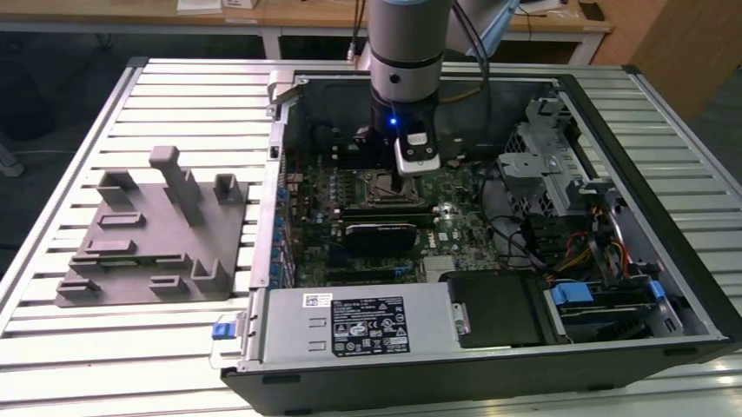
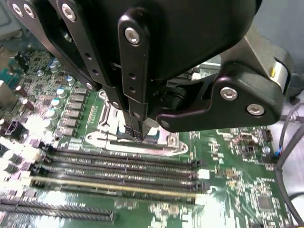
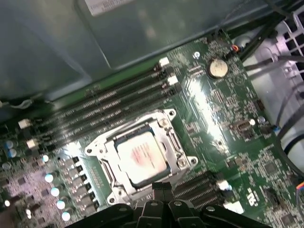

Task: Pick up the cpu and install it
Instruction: 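Install the second cpu locking lever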

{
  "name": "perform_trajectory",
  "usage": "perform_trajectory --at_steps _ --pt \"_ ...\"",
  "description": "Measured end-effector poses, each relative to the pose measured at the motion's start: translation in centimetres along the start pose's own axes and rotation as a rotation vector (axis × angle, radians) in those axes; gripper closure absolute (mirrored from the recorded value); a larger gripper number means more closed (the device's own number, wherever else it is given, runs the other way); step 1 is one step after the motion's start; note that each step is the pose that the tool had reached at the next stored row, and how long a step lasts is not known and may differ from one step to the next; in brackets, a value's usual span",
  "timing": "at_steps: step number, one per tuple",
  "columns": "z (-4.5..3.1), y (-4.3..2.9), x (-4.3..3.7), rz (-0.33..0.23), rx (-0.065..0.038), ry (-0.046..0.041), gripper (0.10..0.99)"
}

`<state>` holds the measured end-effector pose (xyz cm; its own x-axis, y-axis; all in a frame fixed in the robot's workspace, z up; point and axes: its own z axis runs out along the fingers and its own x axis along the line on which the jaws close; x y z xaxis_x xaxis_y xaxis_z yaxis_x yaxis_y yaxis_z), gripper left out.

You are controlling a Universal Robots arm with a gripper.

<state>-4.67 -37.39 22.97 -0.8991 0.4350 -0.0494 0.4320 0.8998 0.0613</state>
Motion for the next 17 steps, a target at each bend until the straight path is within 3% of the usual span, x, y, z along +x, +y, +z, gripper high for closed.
perform_trajectory --at_steps 7,17 --pt "-0.03 -0.89 -0.42 -0.008 0.0 0.0004 0.98" --pt "0.08 -0.9 -0.4 -0.174 -0.008 0.0104 0.98"
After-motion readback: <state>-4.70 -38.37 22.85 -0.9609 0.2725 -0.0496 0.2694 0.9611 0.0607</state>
